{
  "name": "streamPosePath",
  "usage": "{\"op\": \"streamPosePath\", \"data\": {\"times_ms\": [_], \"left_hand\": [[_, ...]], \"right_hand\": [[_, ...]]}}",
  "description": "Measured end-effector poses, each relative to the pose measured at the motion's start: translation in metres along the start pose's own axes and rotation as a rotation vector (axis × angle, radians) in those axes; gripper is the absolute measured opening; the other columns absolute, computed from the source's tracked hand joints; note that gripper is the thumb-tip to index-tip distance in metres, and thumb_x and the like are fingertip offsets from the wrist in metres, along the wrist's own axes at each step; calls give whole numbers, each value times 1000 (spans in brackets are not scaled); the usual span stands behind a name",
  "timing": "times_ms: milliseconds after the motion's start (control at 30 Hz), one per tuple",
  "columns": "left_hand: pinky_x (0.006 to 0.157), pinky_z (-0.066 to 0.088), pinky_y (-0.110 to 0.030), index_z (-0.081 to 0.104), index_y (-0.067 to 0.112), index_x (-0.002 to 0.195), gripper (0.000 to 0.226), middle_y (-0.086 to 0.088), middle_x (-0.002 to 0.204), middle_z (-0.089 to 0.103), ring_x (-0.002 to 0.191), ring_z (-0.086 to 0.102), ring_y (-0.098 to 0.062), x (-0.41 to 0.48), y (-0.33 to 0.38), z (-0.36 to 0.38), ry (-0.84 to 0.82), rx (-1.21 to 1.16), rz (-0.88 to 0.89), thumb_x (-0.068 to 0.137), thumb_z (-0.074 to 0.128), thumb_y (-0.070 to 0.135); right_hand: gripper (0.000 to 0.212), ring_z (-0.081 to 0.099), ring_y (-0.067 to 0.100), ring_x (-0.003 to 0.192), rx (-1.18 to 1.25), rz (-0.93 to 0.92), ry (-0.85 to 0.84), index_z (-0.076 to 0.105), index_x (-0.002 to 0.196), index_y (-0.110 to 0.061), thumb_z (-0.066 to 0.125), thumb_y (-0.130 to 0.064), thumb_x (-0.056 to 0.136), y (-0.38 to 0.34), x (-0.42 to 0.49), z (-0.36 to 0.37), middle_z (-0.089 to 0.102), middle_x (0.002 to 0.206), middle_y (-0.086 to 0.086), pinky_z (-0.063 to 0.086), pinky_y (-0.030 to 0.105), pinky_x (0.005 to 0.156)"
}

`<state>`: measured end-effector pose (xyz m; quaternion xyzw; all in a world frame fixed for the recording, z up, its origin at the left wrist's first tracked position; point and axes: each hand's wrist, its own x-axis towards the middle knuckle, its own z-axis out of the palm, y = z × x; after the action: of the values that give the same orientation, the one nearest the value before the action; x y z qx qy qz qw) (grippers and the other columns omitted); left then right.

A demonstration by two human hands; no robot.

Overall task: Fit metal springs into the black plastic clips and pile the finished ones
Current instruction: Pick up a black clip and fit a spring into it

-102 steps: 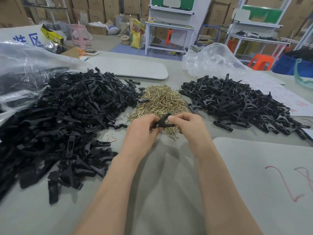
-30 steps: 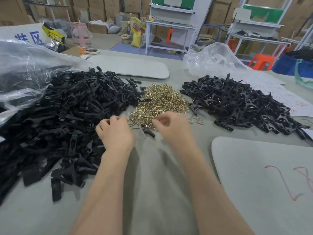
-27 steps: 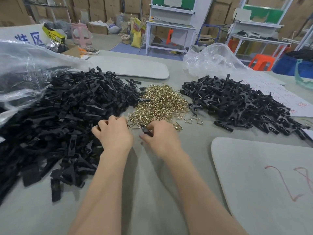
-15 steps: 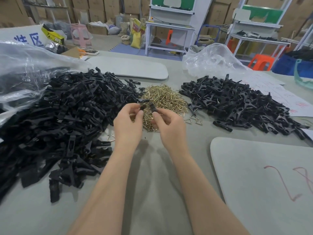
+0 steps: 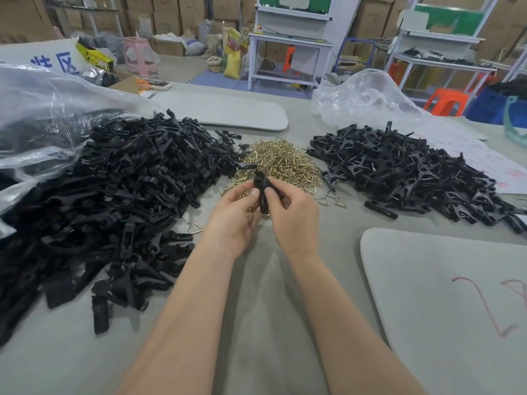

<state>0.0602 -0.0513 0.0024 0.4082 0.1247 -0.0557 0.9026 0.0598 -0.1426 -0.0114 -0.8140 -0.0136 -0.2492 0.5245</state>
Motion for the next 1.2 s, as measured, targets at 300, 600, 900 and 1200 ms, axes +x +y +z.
{"op": "streamPosePath", "data": {"times_ms": [300, 600, 900, 1200], "left_hand": [[59, 52, -14, 62, 8, 105, 21, 2, 81, 71, 68, 67, -6, 10, -6, -4, -10, 118, 166, 90, 54, -6], [75, 56, -19, 60, 14, 104, 22, -3, 90, 68, 81, 65, -15, 14, -10, -7, 17, 237, 207, 89, 60, -2], [66, 53, -14, 62, 8, 108, 20, 1, 88, 70, 76, 68, -6, 13, -8, -8, 0, 267, 231, 90, 60, 1], [70, 52, -13, 65, 15, 101, 17, -3, 89, 60, 73, 66, -3, 2, 0, -5, -231, 333, 222, 89, 60, 4]], "right_hand": [[24, 60, 9, 93, 3, -21, -35, 70, 112, -13, 58, -12, 92, 3, 2, -1, 68, 104, 4, 45, 21, 88], [22, 66, 4, 90, 294, 160, -94, 68, 93, -24, 57, -5, 92, 7, 7, -6, 71, 92, -8, 52, 21, 85], [21, 65, 3, 81, 312, 179, -148, 70, 91, -21, 58, -4, 91, 7, 10, -9, 70, 85, -7, 52, 19, 79], [21, 54, 9, 58, 693, 485, -333, 70, 84, -8, 52, -5, 94, 3, 20, -29, 63, 68, 5, 48, 16, 57]]}}
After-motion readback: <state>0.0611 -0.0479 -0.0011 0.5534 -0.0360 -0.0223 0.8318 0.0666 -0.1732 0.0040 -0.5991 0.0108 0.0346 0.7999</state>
